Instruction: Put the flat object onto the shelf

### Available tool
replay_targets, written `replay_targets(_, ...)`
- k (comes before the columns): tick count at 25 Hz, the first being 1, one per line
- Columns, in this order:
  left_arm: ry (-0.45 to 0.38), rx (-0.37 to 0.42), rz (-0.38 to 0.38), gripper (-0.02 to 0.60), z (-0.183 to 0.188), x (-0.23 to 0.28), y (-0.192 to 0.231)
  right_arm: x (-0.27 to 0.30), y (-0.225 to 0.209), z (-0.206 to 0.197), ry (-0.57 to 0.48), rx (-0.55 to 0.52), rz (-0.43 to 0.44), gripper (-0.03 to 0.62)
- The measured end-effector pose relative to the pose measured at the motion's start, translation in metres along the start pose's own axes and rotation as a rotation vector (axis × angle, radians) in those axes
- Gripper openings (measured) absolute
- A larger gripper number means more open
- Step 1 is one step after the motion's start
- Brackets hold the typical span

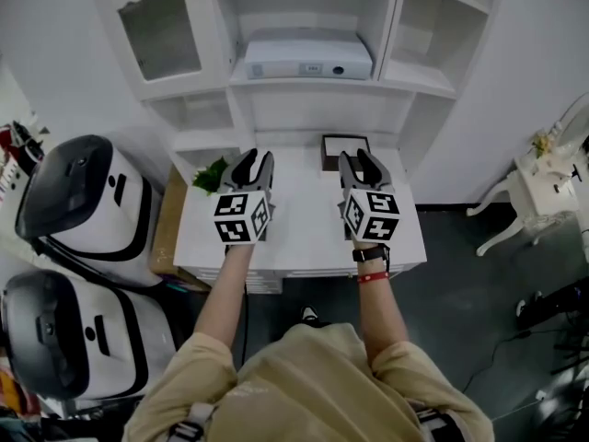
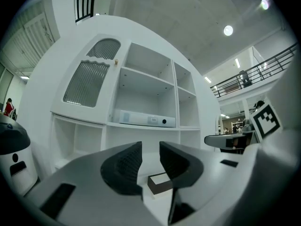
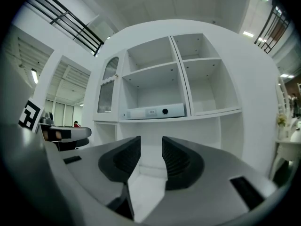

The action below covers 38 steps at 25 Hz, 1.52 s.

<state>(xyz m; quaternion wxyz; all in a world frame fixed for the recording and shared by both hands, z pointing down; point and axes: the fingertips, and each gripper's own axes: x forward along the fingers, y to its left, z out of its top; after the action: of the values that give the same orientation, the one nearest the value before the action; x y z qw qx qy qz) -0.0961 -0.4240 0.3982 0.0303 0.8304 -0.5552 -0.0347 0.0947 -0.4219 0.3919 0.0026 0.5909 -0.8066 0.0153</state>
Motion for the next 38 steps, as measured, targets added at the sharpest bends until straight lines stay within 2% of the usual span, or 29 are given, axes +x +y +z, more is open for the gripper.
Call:
replay_targets(9,0.018,0.005,0.002,0.086,-0.026,-0.056,-0.008,-0.055,0.02,-0.03,0.005,0.002,-0.035,0.098)
replay_targets(19,0.032,0.004,0.008,0.049,-0.042,-0.091,-0.019,-0.092,0.034,-0.046,0.012,-0.004,-0.051,0.048)
replay_targets(26,0.047,-0.009,0.008,0.025,-0.054,-0.104,-0.027,-0.107,0.039,-0.048,-0.004,-0.016,-0.058,0.023)
replay_targets(38,0.039,-0.007,0.0,0.02,-0.053,-0.096,-0.029,-0.102,0.034,-0.051,-0.004,-0.016,-0.068,0.023)
